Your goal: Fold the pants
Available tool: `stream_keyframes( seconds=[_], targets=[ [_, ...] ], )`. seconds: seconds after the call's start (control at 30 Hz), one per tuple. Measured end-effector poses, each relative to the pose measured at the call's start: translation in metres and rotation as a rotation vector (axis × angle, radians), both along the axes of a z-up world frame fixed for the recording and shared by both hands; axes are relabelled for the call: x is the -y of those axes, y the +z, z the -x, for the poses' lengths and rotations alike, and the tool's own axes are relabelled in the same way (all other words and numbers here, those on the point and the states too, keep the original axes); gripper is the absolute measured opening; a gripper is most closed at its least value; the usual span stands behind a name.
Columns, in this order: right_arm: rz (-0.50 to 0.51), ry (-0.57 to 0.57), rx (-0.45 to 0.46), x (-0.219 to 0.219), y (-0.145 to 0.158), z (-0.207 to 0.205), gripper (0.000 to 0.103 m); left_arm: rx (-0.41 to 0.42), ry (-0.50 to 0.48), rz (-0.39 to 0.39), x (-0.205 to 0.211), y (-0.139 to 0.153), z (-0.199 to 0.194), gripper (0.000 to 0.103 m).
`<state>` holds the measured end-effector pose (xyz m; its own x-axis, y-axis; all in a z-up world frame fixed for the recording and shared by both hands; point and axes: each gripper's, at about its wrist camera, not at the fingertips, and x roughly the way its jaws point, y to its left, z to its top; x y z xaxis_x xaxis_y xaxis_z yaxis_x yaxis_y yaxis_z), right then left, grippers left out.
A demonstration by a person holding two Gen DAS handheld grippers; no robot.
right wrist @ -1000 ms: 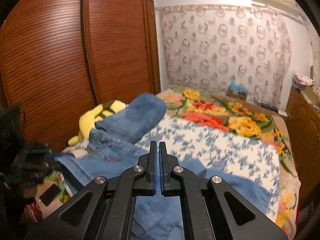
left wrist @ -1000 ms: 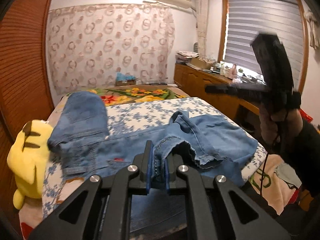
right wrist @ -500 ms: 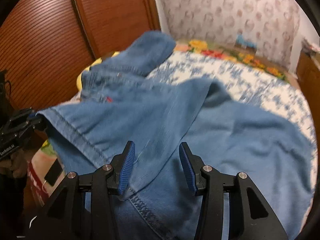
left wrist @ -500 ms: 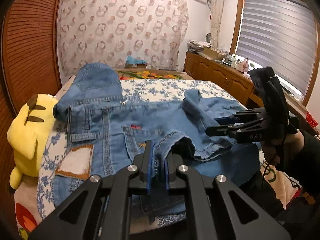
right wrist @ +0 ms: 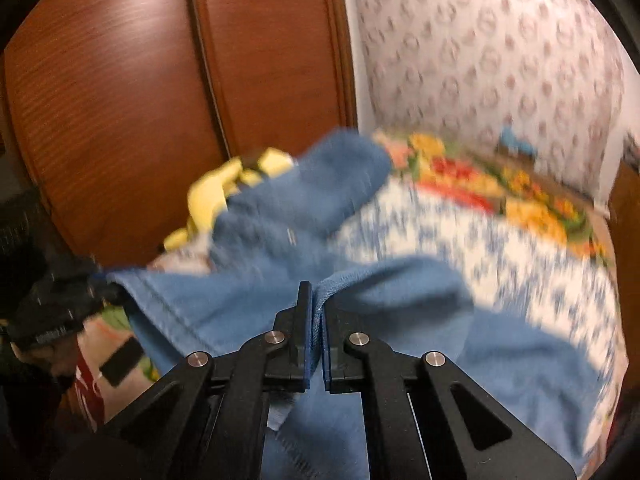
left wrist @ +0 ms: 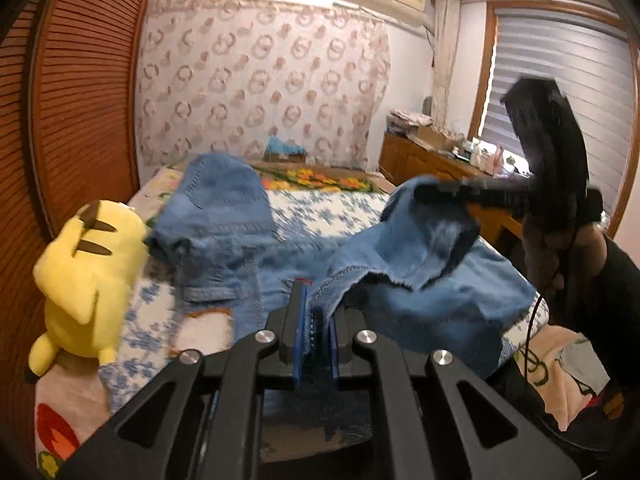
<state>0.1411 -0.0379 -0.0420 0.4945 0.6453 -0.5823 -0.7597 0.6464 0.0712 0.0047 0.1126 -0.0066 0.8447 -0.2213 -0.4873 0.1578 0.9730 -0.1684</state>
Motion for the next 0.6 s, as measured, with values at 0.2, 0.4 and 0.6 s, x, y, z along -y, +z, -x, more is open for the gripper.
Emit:
stream_keyframes(
  seconds=[0.2,0.4,0.6],
  targets=[
    [-0.017,0.043,0.043,-0.052,0.031,-0.01,0.001,-0.017,0.038,0.019,-0.03,-0.002,0.004,0.007],
    [0.016,0.053,0.022,-0.109,0.018,-0.03,0.001,-0.081,0.044,0.026,-0.042,-0.022,0.004,0.007],
    [0.051,0.051,-0.03,-0.152,-0.009,-0.046,0.001,-0.142,0.084,0.001,-0.041,-0.048,0.006,0.007]
  ],
)
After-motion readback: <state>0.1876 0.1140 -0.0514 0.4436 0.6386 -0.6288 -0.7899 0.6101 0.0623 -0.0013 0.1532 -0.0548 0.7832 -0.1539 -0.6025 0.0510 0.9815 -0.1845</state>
